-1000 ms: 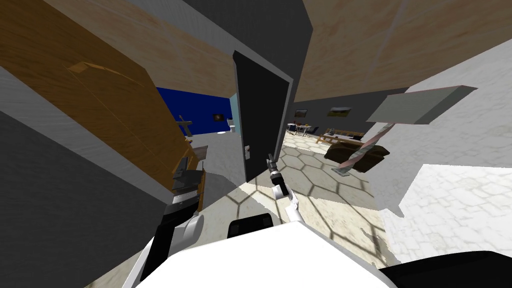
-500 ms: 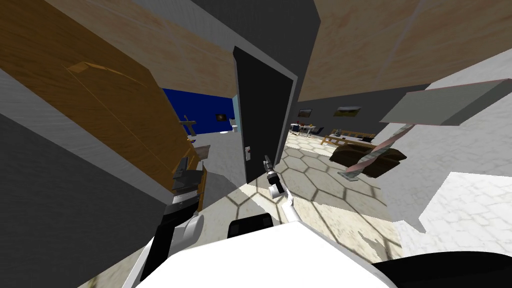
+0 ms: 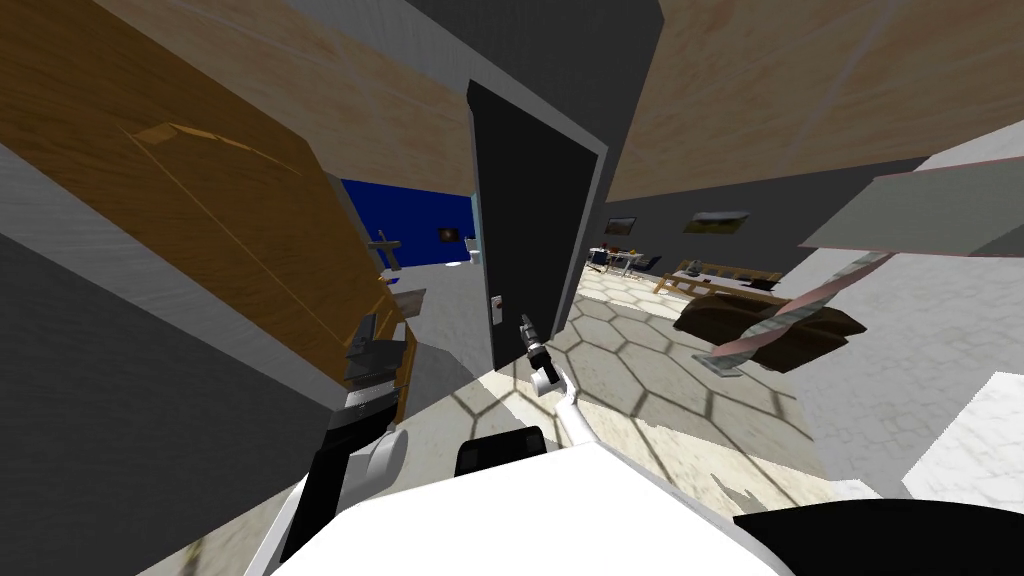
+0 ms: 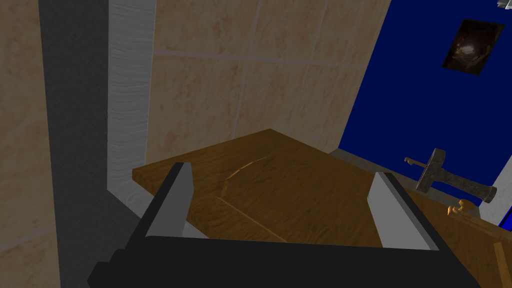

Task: Push the door open

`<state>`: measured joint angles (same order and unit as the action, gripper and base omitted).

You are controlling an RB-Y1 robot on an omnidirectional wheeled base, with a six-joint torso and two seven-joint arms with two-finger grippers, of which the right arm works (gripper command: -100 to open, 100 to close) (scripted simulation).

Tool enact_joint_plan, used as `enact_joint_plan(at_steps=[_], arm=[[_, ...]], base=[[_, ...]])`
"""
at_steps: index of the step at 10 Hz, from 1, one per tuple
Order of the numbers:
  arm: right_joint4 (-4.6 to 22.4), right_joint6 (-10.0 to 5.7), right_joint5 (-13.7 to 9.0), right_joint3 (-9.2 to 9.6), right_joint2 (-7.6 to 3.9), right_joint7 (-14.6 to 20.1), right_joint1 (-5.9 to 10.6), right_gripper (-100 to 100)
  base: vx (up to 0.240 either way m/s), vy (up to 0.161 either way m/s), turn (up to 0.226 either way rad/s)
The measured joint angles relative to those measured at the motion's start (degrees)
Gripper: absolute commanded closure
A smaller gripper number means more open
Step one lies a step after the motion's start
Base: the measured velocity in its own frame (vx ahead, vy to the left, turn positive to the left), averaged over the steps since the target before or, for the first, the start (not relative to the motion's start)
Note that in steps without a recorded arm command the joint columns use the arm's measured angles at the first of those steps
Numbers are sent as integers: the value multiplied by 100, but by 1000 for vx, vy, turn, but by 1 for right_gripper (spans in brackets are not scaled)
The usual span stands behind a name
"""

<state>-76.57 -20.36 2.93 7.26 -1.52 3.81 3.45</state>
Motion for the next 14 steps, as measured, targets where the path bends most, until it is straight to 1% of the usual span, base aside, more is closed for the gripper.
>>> enact_joint_plan(at_steps=[1, 3, 4, 5, 6, 7, 8, 9, 11, 13, 14], arm=[[119, 47, 7, 36, 34, -2, 87, -100], [372, 26, 13, 67, 69, -12, 196, -100], [548, 23, 16, 89, 98, -13, 294, -100], [774, 9, 16, 100, 130, -17, 428, -100], [886, 20, 22, 137, 155, -17, 479, -100], [1048, 20, 31, 159, 209, -33, 560, -100], [1185, 68, 33, 200, 235, -29, 658, -100], [1269, 114, 35, 248, 246, -12, 702, -100], [1503, 105, 44, 283, 313, -22, 812, -100], [1751, 95, 42, 302, 362, -21, 959, -100], [1766, 93, 41, 304, 364, -18, 969, -100]], base=[[55, -38, 26], [55, -50, 59], [67, -63, 73], [91, -53, 84], [81, -61, 62], [97, -79, 92], [97, -69, 90], [77, -54, 50], [57, -34, 29], [44, -28, 31], [85, 30, 19]])
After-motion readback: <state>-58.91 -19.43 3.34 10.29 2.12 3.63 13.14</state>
